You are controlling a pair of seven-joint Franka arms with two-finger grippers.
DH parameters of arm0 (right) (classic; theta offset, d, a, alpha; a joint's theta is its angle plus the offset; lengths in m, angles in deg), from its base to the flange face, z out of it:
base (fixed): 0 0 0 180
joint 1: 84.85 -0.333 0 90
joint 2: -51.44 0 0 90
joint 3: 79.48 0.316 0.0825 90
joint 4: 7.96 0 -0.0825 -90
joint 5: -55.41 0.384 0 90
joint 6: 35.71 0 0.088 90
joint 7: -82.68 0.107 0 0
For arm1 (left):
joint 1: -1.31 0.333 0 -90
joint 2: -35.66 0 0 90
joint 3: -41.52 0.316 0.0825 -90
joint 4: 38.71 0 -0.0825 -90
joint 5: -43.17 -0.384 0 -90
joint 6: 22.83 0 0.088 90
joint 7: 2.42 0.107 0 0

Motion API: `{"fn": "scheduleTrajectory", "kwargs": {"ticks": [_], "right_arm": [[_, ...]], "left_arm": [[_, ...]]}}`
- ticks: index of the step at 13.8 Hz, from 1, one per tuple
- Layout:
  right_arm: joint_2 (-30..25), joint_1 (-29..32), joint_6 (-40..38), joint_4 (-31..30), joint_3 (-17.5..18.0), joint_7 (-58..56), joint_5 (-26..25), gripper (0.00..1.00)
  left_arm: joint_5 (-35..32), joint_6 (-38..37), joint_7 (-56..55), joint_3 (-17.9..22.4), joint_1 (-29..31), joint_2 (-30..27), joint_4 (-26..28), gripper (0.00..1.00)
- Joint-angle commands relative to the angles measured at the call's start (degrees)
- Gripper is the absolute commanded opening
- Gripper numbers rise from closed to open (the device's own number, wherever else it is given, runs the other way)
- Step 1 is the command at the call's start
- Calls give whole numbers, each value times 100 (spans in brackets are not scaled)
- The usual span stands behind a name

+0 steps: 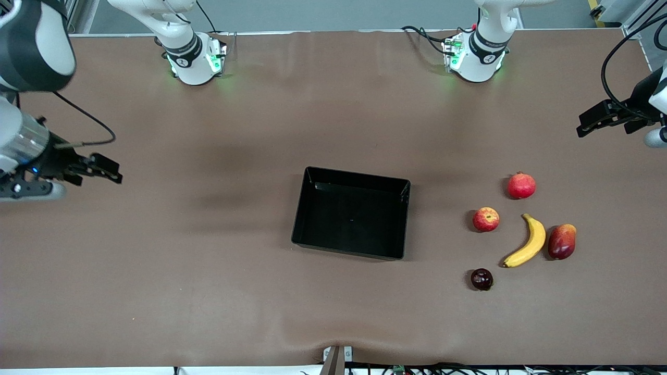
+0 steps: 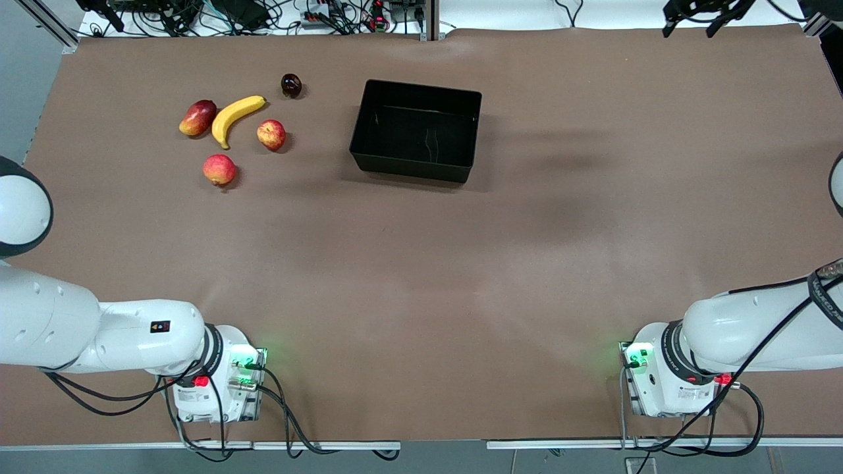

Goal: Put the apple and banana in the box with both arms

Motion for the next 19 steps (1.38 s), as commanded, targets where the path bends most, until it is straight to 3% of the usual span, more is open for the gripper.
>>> {"fn": "scheduleTrajectory", "kwargs": {"ticks": [1, 8, 13, 16, 19], "right_arm": [[-177, -134, -591, 296, -243, -118, 27, 100], [-397, -186, -2024, 1176, -533, 30, -87, 100], [-521, -274, -1982, 1150, -673, 75, -131, 100], [-521, -581, -1912, 1150, -1076, 66, -122, 100], [-503, -591, -1833, 1150, -1104, 14, -122, 100]], "left_arm": [[97, 38, -20, -10, 9, 3, -58, 100], [80, 100, -20, -2, 18, 12, -75, 100], [80, 100, -11, -2, 44, 11, -84, 100], [80, 117, -20, -2, 44, 29, -66, 100], [80, 143, -29, -2, 35, 73, -66, 100]]}}
